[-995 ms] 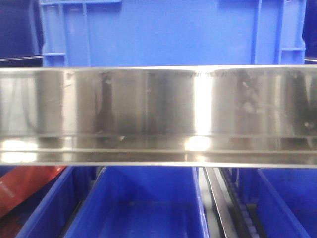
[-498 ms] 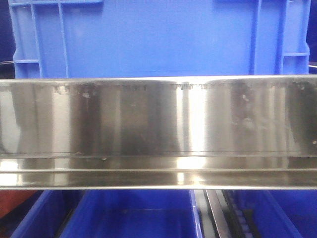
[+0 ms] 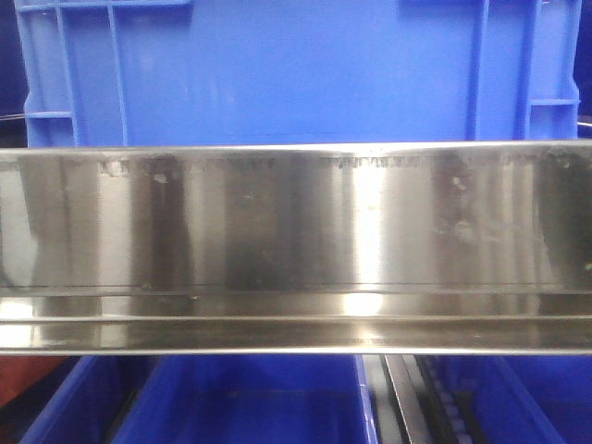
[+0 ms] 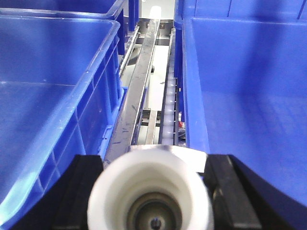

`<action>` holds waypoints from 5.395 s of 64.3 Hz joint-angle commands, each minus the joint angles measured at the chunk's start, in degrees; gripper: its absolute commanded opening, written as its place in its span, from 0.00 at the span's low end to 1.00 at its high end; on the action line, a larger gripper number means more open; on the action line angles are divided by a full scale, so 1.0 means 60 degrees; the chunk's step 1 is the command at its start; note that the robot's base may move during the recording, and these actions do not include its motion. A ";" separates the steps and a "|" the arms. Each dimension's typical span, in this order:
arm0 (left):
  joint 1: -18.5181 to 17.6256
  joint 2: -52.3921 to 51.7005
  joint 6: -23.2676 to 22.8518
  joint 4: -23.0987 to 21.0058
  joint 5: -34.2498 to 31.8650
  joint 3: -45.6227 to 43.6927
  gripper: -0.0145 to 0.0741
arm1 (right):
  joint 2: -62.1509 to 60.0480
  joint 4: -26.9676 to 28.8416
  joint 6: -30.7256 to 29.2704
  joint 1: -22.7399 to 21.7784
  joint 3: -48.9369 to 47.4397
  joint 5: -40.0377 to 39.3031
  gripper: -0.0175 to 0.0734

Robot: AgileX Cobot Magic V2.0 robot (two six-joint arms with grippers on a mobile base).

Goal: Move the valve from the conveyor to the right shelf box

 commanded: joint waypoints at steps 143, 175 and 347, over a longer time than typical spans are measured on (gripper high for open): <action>-0.4528 0.8144 -0.0017 -0.0082 0.1476 -0.5788 0.15 | 0.7929 -0.0159 -0.0082 0.3869 -0.5222 0.0148 0.39; -0.4528 0.7784 -0.0017 -0.0082 0.1597 -0.5916 0.82 | 0.7131 -0.0159 -0.0082 0.3869 -0.5296 0.0391 0.74; -0.3782 -0.8158 -0.1142 0.0503 -0.5689 0.8586 0.04 | -0.5963 -0.0547 -0.0082 0.3826 0.8066 -0.5456 0.01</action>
